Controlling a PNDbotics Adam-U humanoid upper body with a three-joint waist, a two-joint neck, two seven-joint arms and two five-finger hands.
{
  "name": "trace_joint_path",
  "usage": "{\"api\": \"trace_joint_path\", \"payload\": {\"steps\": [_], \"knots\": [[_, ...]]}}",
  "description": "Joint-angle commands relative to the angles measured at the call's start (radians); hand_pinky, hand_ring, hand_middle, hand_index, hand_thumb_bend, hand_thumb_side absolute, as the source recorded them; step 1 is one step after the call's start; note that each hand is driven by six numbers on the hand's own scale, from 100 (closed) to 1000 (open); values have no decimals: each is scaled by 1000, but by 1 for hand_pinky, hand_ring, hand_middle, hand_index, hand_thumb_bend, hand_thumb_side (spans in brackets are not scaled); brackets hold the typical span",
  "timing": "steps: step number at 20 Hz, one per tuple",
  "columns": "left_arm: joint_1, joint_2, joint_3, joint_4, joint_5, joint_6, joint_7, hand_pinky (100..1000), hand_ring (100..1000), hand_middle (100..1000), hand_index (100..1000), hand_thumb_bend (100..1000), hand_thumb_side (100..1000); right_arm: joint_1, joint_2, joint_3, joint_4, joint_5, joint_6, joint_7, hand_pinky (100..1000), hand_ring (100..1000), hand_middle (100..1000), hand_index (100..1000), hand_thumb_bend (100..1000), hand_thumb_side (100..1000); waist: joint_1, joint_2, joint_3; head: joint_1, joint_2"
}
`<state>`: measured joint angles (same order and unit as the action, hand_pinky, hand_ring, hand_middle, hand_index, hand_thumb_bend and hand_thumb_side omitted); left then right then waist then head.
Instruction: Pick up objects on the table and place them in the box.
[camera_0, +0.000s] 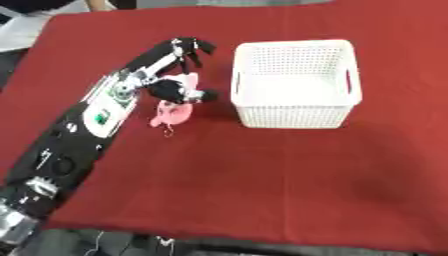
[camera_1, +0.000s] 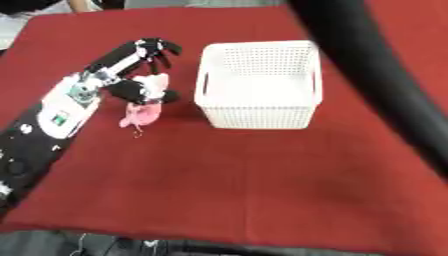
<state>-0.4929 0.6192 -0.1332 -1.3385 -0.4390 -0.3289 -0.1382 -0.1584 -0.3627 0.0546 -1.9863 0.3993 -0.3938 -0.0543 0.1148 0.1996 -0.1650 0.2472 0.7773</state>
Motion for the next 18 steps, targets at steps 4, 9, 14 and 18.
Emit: {"api": "trace_joint_path", "payload": {"steps": [4, 9, 14, 18], "knots": [[-3, 53, 10, 20, -33, -16, 13, 498, 667, 767, 889, 588, 741, -8, -17, -4, -14, -3, -2, 3, 630, 753, 815, 839, 151, 761, -3, -11, -1, 9, -7], [-2, 60, 10, 33, -45, -23, 15, 502, 670, 767, 885, 586, 745, -9, -17, -4, -14, -3, -2, 4, 631, 754, 816, 837, 151, 761, -3, -9, 0, 9, -7], [-5, 60, 11, 37, -70, -28, 13, 516, 680, 768, 879, 595, 742, -8, -17, -3, -14, -3, -2, 7, 631, 755, 815, 835, 151, 759, -2, -8, 0, 3, -7], [-32, 41, 13, 71, -122, -27, 15, 525, 687, 769, 874, 615, 731, -7, -16, -2, -14, -3, -3, 9, 631, 754, 815, 832, 149, 760, -4, -8, -1, 1, -7]]}}
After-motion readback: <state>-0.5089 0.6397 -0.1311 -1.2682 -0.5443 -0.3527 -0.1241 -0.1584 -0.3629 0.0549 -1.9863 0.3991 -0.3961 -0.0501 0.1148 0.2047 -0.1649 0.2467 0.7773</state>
